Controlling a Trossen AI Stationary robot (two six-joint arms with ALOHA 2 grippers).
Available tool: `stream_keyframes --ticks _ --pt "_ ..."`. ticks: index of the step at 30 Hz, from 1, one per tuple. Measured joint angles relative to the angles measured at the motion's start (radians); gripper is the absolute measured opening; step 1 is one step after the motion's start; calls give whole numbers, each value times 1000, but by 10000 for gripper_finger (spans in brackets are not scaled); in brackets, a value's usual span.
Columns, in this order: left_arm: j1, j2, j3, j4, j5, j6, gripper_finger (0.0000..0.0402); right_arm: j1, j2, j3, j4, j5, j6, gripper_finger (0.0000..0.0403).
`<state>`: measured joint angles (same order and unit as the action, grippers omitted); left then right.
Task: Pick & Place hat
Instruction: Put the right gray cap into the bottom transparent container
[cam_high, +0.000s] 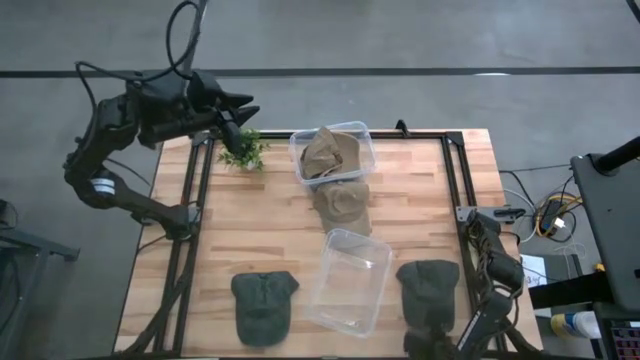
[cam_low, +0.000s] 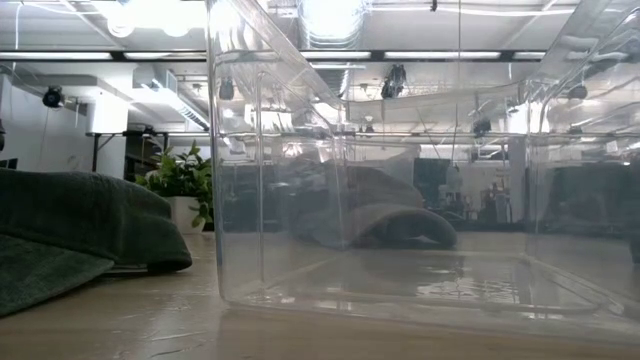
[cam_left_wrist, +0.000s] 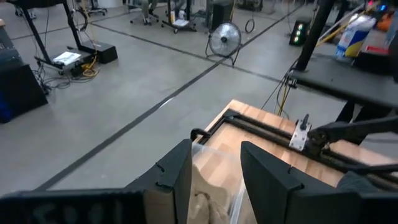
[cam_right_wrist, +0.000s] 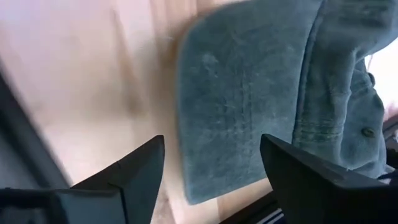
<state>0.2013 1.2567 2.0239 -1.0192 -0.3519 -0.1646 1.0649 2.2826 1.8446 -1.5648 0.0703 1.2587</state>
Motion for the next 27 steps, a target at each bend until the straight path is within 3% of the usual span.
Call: stream_keyframes --ticks 5,10,15,18,27 --pt "0 -16 0 20 0 -9 131 -4 1 -37 -6 -26 -10 192" --pt "0 -36 0 18 0 -38 131 -6 0 -37 -31 -30 -42 39" --pt "0 -53 0 22 0 -38 131 -20 -10 12 -20 -34 -17 14" --pt "0 -60 0 36 0 -39 131 -34 -53 60 -10 20 31 11" --pt "0 -68 0 110 48 -44 131 -79 -270 62 6 78 213 8"
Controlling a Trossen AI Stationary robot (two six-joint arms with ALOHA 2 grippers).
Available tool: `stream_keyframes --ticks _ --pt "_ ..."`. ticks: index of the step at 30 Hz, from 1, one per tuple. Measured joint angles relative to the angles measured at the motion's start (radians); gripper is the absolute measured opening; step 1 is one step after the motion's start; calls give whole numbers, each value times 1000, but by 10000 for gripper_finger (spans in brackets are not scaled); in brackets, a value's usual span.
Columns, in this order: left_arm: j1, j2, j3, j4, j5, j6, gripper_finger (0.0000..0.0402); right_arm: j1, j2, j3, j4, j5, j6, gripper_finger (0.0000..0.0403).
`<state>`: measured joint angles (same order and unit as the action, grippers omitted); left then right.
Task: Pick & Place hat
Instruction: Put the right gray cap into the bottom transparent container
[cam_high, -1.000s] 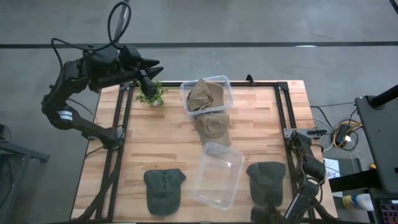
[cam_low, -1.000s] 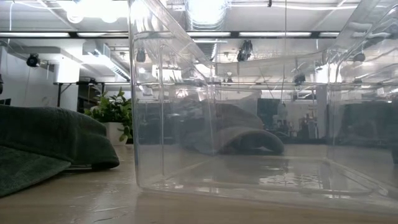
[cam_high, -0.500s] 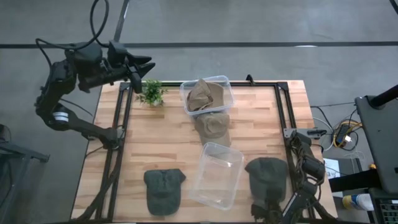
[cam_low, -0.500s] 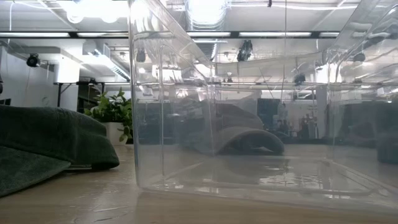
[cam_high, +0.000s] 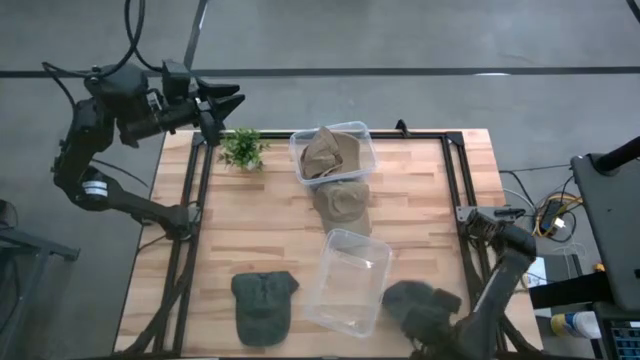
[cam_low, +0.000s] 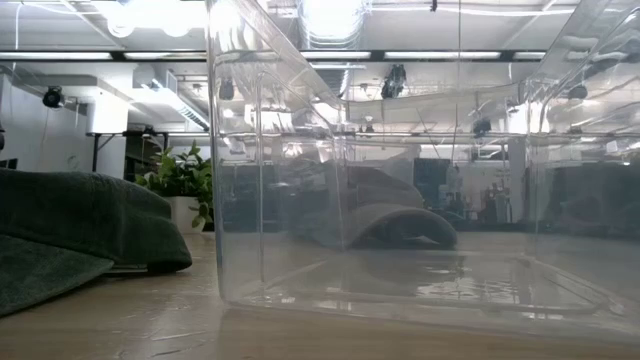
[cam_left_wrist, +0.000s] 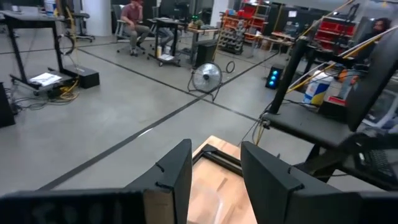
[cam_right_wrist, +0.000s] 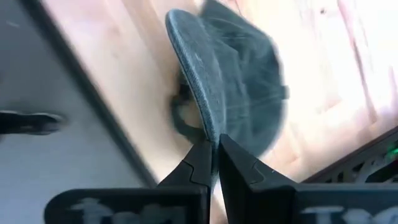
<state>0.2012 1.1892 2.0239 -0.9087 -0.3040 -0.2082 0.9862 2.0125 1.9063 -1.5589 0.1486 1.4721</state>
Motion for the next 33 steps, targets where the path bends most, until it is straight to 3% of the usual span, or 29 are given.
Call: stream_keyframes --ticks 9,16,20,23,27,29,33 --pt "0 11 0 21 8 22 131 4 -283 -11 -6 41 114 8" --pt "0 15 0 19 8 23 131 4 -469 -11 -9 -92 132 8" --pt "0 18 0 19 8 23 131 6 -565 3 6 -75 53 8" --pt "0 23 0 19 8 23 131 6 -639 15 39 75 -27 8" --pt "0 26 0 19 8 -6 131 6 -748 18 210 339 -211 8" --pt "0 26 0 19 8 -36 131 14 -799 10 358 506 -373 8" --pt "0 28 0 19 8 -104 131 33 -877 -2 717 682 -836 8"
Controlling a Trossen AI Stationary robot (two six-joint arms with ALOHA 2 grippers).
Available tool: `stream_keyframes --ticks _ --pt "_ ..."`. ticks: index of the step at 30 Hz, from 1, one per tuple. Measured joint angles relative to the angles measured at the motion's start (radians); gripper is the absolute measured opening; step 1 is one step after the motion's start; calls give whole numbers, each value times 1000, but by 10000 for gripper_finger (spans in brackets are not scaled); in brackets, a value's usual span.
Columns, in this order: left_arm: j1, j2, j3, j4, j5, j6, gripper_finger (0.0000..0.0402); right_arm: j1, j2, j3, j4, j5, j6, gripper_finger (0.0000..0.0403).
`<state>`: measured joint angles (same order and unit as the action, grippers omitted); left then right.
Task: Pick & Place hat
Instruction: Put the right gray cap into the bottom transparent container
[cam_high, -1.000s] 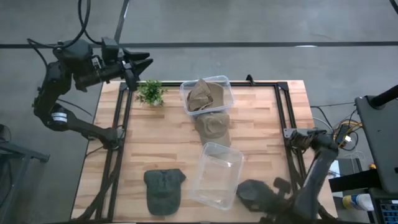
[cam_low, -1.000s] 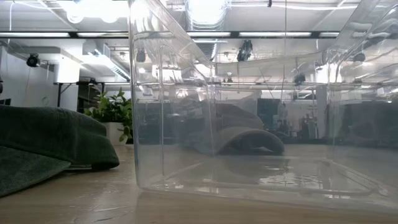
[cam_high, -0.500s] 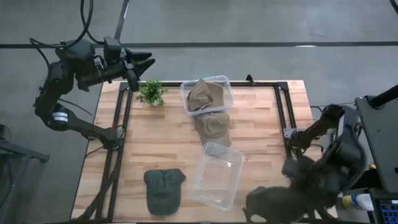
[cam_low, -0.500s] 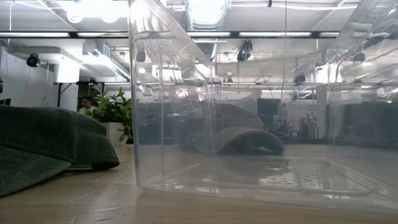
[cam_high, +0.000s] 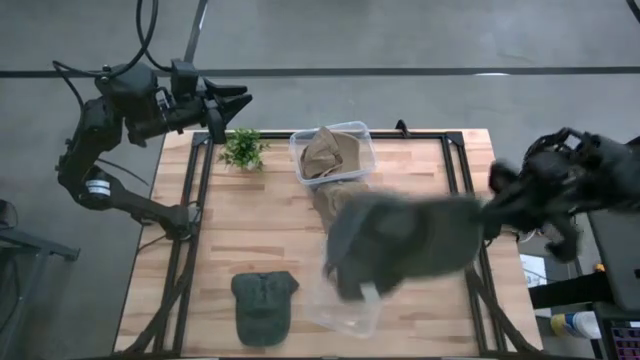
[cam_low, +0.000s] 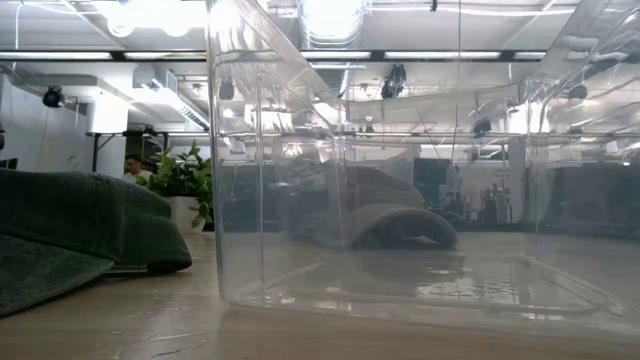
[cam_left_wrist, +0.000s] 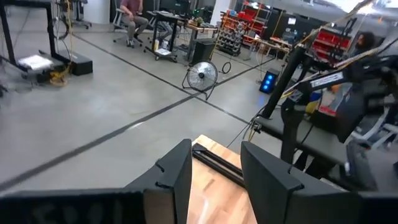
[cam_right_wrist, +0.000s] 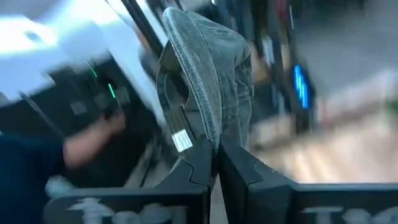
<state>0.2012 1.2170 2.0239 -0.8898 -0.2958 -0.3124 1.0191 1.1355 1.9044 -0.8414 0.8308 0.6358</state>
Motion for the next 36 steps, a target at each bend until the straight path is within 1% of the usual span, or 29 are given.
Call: stream_keyframes --ticks 2,4,5,7,9,10,12,14,16,19,21,23,24,28,33,36 --pt "0 0 0 0 0 -32 131 1 -20 -2 215 15 -298 8" --pt "0 4 0 1 0 -61 131 2 -27 -10 427 -43 -626 8" --pt "0 5 0 0 0 -75 131 3 -30 -12 517 -78 -751 8" --pt "0 12 0 1 0 -96 131 3 -37 -14 650 -114 -911 8" --pt "0 18 0 1 0 -112 131 -2 -47 -18 755 -226 -1031 8" --pt "0 22 0 2 0 -117 131 -7 -47 -19 847 -266 -1078 8" --pt "0 30 0 9 0 -118 131 -9 -47 -27 1014 -312 -1199 8" --pt "0 41 0 22 -1 -106 131 -10 -51 -29 1134 -362 -1291 8" --pt "0 52 0 40 -2 -89 131 -10 -73 -29 1155 -391 -1314 8" --pt "0 67 0 83 -16 -49 131 -10 -113 -32 1135 -424 -1260 8" --pt "0 75 0 113 -19 -17 131 -10 -122 -32 1153 -462 -1269 8" --pt "0 79 0 132 -19 13 131 -10 -128 -29 1140 -465 -1272 8" --pt "0 80 0 138 -19 26 131 -10 -136 -29 1116 -457 -1263 8" --pt "0 77 0 163 -18 68 131 -10 -189 -30 994 -386 -1120 8" --pt "0 73 0 165 -14 111 131 -10 -231 -27 869 -304 -988 8" --pt "0 73 0 165 -11 110 131 -10 -252 -30 809 -288 -914 8"
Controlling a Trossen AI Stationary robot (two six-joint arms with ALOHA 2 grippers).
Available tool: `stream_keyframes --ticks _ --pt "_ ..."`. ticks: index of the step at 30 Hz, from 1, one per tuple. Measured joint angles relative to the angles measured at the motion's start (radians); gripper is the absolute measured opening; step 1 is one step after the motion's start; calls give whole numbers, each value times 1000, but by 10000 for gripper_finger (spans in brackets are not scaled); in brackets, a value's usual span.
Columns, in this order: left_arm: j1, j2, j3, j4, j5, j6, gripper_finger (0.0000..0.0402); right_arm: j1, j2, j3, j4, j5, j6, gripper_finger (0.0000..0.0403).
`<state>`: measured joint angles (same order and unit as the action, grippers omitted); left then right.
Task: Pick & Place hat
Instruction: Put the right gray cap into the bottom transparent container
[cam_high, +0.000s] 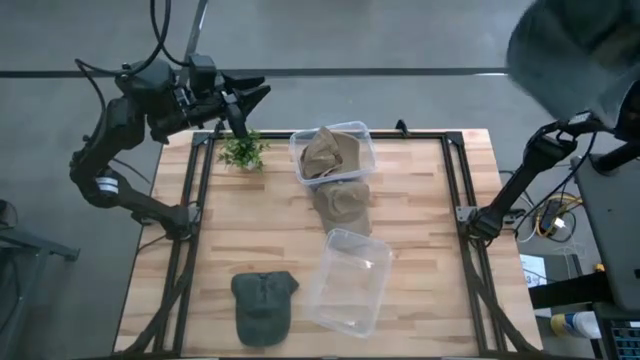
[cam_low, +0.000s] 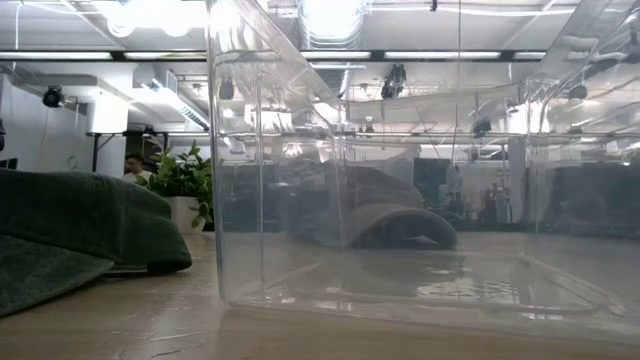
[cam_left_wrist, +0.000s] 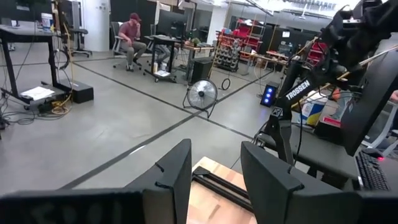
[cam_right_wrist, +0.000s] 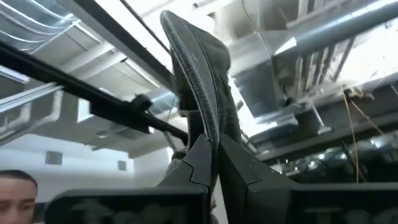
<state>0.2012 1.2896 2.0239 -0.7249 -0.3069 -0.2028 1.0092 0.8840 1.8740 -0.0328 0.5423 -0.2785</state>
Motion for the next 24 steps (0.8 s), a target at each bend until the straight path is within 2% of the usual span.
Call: stream_keyframes --ticks 3,6,10,18,24 --pt "0 2 0 3 0 -10 131 0 -15 2 -13 24 1 8" --pt "0 13 0 20 25 -86 131 0 -16 3 -25 85 -15 8" --pt "0 38 0 66 153 -215 131 0 -12 0 -40 97 -7 8" --pt "-17 140 0 398 379 -515 131 0 -5 1 64 120 -114 8" --pt "-18 222 0 562 401 -761 131 0 -3 2 17 216 -59 8"
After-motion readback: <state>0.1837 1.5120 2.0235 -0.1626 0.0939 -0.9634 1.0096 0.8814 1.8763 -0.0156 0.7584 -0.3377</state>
